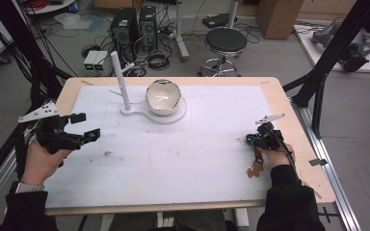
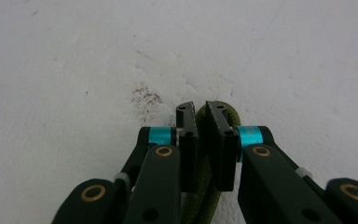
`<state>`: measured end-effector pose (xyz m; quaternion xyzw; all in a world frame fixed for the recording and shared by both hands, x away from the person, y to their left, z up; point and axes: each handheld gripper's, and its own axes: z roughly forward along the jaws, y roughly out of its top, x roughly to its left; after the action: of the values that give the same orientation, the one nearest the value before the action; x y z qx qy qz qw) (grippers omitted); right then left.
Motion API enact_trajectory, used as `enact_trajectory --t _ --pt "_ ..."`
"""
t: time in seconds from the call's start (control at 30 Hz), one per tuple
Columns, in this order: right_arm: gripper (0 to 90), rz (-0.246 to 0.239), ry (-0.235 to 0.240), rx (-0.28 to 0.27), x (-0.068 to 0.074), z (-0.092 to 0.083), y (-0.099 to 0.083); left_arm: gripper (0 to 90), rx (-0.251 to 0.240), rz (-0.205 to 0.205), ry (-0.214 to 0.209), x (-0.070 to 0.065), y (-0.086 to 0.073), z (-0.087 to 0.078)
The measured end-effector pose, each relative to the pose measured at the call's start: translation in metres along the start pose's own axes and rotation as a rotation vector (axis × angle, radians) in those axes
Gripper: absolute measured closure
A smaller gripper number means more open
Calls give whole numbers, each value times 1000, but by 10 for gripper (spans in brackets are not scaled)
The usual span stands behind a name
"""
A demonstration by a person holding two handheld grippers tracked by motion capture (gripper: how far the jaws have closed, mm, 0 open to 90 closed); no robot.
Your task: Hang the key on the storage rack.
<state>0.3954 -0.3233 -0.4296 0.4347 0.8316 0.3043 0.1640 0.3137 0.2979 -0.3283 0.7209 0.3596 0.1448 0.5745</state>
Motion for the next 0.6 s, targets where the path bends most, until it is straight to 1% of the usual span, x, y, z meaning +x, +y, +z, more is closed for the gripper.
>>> enact_trajectory --t 0.07,0.13,0.17,0.3,0.37,0.5,0.53,0.57,0.6 --pt "843 13 10 -36 -1 -5 1 17 -2 -2 3 0 0 0" --pt "844 24 23 -98 -2 -16 4 17 -5 -3 8 1 -1 0" --pt "844 40 37 -149 -2 -25 7 17 -5 -3 7 1 -1 -1" --pt "847 46 56 -267 1 -54 18 17 -6 -5 10 1 -1 -1" --pt "847 30 73 -310 4 -66 25 17 -7 -4 12 1 -1 -2" --pt "847 -6 86 -357 11 -85 37 17 -15 -5 13 1 -1 -5" --pt "848 -10 91 -378 12 -91 40 17 -17 -2 18 1 -1 -7" --pt "847 -9 98 -410 14 -99 44 17 -20 -6 18 1 -1 -7" --pt "848 -14 99 -427 15 -104 46 17 -21 -4 20 2 -1 -8"
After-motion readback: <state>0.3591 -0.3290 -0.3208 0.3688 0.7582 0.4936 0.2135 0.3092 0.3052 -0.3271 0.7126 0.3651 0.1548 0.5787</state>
